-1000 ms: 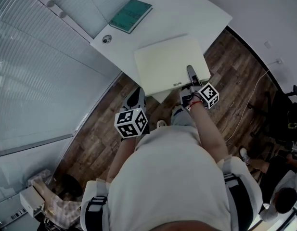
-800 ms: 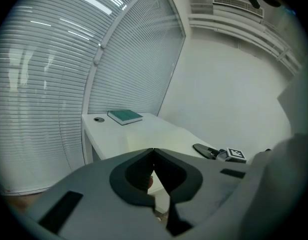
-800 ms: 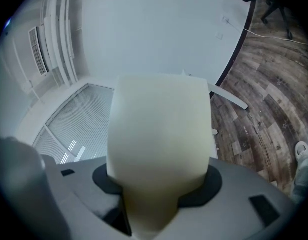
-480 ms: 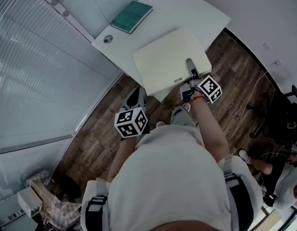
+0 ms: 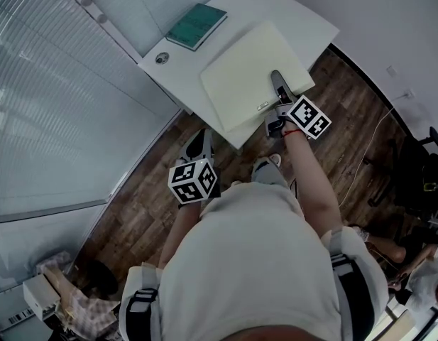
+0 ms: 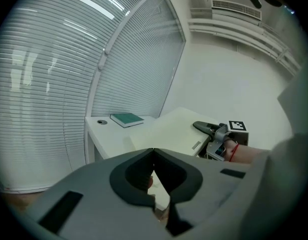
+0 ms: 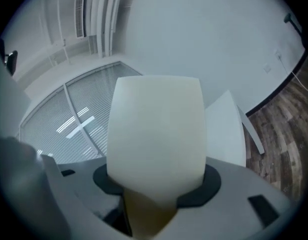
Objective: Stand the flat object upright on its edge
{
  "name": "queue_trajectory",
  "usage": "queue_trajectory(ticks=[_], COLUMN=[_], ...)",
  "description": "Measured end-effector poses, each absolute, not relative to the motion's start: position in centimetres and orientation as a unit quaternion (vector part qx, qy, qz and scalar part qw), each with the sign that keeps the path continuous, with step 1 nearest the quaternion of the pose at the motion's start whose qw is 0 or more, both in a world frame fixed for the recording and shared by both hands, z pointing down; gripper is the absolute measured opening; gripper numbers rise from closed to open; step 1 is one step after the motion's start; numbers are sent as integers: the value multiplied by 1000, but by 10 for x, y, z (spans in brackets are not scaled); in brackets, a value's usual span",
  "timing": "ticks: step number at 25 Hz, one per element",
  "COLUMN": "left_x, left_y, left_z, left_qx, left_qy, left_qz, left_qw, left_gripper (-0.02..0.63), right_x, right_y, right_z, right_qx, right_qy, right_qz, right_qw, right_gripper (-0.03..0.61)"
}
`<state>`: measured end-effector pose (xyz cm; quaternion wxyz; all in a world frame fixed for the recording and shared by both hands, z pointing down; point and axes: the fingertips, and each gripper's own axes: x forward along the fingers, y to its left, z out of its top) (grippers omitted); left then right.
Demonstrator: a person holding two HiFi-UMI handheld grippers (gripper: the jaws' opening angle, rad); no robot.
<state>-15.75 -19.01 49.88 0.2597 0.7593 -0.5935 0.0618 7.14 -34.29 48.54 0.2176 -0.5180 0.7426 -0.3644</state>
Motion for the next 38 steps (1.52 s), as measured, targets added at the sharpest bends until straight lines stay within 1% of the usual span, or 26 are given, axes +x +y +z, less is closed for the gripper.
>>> queue_trajectory(ticks=[12, 18, 28, 38], left_x=[-166, -169, -170, -176], left_y=[-185, -181, -179, -178], left_z=[495, 499, 501, 504], left_qx=[756, 755, 754, 754], left_qy=[-600, -602, -602, -600], left_qz=[53, 62, 74, 75], left_qw=[256, 253, 250, 257], left_gripper=[20, 20, 20, 20], right_x=[14, -13, -40, -44], right_y=[-356, -362, -374, -378], right_z=[411, 392, 392, 409], right_qx=[-531, -534, -540, -550], right_qy=[832, 844, 841, 833], right_qz=[-145, -52, 25, 23], right_qw=[64, 13, -30, -45], right_gripper=[258, 258, 258, 261])
